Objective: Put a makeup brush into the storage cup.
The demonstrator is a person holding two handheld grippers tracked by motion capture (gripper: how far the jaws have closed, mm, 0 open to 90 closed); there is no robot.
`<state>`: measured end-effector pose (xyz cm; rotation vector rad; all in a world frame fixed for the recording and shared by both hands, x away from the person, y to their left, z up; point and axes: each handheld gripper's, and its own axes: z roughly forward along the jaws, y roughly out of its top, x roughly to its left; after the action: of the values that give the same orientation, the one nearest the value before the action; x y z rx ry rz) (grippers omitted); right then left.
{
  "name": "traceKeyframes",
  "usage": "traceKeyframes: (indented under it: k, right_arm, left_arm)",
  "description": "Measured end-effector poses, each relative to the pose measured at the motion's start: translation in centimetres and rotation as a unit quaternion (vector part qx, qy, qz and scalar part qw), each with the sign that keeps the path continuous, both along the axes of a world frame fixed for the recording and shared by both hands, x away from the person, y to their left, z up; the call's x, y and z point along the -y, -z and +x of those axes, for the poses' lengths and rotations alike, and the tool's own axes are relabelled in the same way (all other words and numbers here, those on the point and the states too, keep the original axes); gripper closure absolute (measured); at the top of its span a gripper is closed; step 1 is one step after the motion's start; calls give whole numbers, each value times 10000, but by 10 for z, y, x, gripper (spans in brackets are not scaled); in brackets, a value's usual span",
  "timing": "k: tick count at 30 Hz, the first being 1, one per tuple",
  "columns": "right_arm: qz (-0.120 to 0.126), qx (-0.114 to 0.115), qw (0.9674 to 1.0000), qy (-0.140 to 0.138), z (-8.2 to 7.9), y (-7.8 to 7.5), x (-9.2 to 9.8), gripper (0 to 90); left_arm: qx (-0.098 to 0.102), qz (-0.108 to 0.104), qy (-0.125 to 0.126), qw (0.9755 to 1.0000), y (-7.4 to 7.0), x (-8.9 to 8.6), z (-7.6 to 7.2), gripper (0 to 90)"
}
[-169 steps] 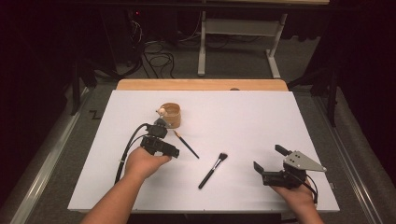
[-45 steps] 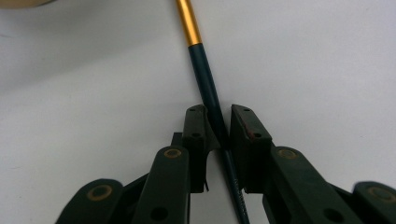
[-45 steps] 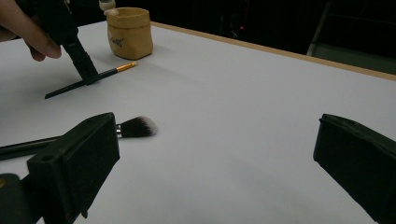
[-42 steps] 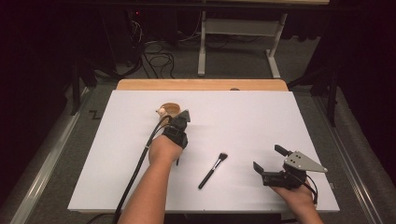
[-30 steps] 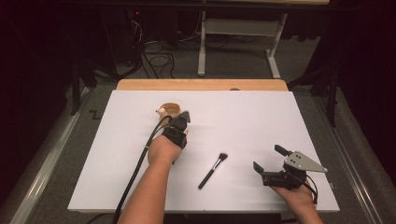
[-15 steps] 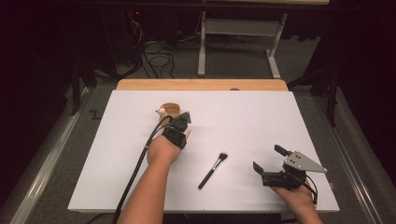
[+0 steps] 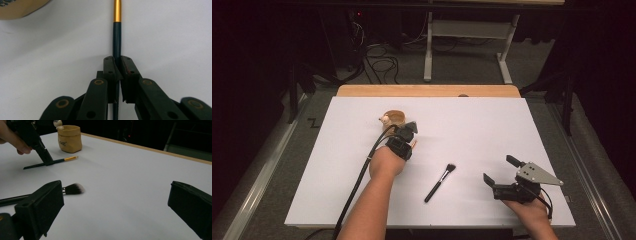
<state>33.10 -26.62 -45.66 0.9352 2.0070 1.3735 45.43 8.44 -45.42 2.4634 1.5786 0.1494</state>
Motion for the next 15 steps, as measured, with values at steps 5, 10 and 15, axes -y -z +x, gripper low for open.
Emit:
traceKeyframes:
  k: [5, 10, 15]
  right_arm:
    - [7, 23, 10000, 6, 0, 0, 1, 9]
    - [17, 25, 10000, 16, 0, 0, 2, 9]
    - [-1, 18, 10000, -6, 0, 0, 1, 9]
  left_arm:
    - [27, -50, 37, 10000, 0, 2, -1, 836]
    - [59, -51, 54, 10000, -2, 1, -2, 837]
    - [162, -159, 67, 9997, -7, -1, -4, 837]
